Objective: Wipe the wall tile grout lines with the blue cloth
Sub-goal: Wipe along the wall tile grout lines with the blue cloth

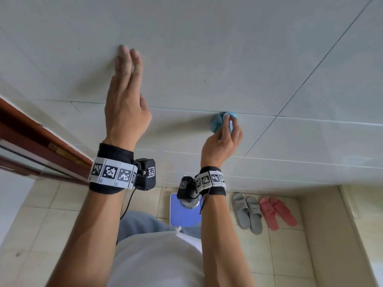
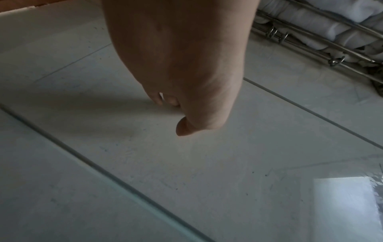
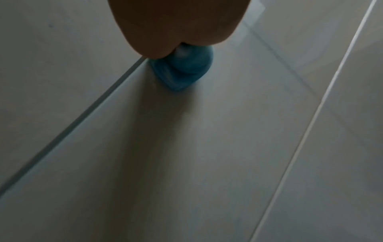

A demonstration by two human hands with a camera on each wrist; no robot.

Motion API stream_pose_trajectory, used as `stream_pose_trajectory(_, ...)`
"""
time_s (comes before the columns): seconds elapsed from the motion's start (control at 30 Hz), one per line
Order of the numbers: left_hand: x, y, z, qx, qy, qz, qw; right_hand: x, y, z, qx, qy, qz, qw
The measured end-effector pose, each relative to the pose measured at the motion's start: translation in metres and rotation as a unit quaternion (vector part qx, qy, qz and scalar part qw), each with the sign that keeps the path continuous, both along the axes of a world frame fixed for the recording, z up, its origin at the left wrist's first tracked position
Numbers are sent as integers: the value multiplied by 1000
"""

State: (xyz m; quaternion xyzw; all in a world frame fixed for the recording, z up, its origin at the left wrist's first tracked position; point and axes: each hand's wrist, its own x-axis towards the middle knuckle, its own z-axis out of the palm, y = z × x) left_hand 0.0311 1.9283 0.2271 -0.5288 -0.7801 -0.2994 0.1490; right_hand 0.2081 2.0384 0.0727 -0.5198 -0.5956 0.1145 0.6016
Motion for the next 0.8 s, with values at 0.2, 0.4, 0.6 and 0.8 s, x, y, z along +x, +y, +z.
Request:
stream_pose_trajectory(0.2,-2,-7,7,-10,-9,-13,1000,23,17,-3,12,8,-70,997)
stream_pose_trajectory(0.4,-15,-24,15,8,-3,-35,999,-30,-9,-1,-4,46,-30,998)
stream_pose_trajectory(0.6,-31,-24,10,13,34,-26,999,-52,-28,0,41,-37,24,998)
stream_pose_trajectory(0.8,-71,-57,2,-20,11,-7,1000,-49,-7,10,-2,137,-130,982)
